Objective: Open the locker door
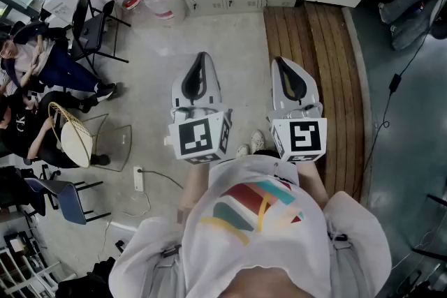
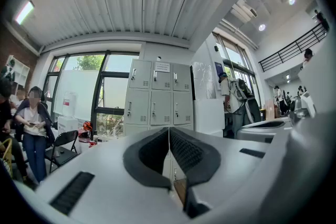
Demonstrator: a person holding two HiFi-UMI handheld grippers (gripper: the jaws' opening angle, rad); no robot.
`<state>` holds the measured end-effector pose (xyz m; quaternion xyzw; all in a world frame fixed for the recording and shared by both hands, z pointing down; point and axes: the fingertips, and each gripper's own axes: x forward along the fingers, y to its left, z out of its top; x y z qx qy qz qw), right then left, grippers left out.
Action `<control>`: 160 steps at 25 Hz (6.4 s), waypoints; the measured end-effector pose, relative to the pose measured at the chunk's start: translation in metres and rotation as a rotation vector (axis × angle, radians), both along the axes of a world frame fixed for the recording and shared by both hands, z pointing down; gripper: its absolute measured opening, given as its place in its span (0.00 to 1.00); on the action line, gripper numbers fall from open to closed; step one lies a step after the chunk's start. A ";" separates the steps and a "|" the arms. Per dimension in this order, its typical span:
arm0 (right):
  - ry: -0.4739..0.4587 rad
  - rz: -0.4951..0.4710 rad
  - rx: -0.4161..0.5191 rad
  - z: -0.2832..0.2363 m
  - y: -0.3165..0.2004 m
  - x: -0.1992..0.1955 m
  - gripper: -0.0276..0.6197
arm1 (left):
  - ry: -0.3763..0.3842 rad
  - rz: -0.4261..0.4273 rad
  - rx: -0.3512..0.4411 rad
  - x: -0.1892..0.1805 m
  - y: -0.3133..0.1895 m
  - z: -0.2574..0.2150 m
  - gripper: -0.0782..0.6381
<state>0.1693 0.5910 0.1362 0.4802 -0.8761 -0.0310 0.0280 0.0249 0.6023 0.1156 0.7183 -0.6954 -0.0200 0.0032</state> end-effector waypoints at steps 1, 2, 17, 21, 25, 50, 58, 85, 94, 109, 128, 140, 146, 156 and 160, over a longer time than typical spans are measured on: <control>-0.004 -0.003 0.001 0.000 -0.002 -0.001 0.05 | -0.003 -0.001 0.002 0.000 -0.002 0.001 0.13; -0.006 -0.006 0.003 0.001 -0.004 -0.001 0.05 | -0.005 -0.003 0.003 0.000 -0.005 0.001 0.13; -0.047 -0.069 -0.010 0.008 -0.037 0.003 0.05 | -0.025 -0.019 -0.026 0.007 -0.039 0.015 0.13; -0.044 -0.099 -0.022 0.016 -0.052 0.004 0.05 | -0.043 -0.044 -0.028 0.002 -0.055 0.017 0.13; -0.050 -0.093 -0.043 0.026 -0.065 0.013 0.05 | -0.034 -0.108 -0.003 -0.015 -0.059 0.015 0.13; 0.001 0.079 -0.104 0.058 -0.283 0.002 0.05 | -0.010 -0.026 -0.033 -0.055 -0.288 0.049 0.13; 0.014 0.082 -0.110 0.034 -0.411 -0.049 0.05 | -0.015 0.039 -0.007 -0.086 -0.437 0.023 0.13; 0.155 0.040 -0.181 0.048 -0.599 -0.137 0.05 | 0.052 0.122 -0.103 -0.148 -0.621 0.059 0.13; 0.111 -0.106 -0.139 0.054 -0.607 -0.173 0.05 | 0.034 -0.052 -0.082 -0.176 -0.601 0.048 0.13; -0.010 -0.156 -0.042 0.054 -0.670 -0.139 0.05 | -0.008 -0.110 -0.002 -0.134 -0.665 0.025 0.13; -0.009 -0.089 0.033 0.373 -0.749 -0.188 0.05 | 0.018 -0.041 -0.031 -0.159 -0.768 0.400 0.13; 0.001 -0.138 0.043 0.204 -0.799 -0.218 0.05 | 0.020 0.017 -0.038 -0.194 -0.798 0.214 0.13; 0.035 -0.135 0.094 0.268 -0.810 -0.227 0.05 | -0.011 0.017 0.022 -0.205 -0.811 0.276 0.13; 0.056 -0.196 0.060 0.300 -0.807 -0.247 0.05 | 0.051 0.013 0.002 -0.196 -0.821 0.305 0.13; 0.065 -0.212 0.100 0.298 -0.793 -0.248 0.05 | 0.073 -0.011 0.015 -0.197 -0.814 0.305 0.13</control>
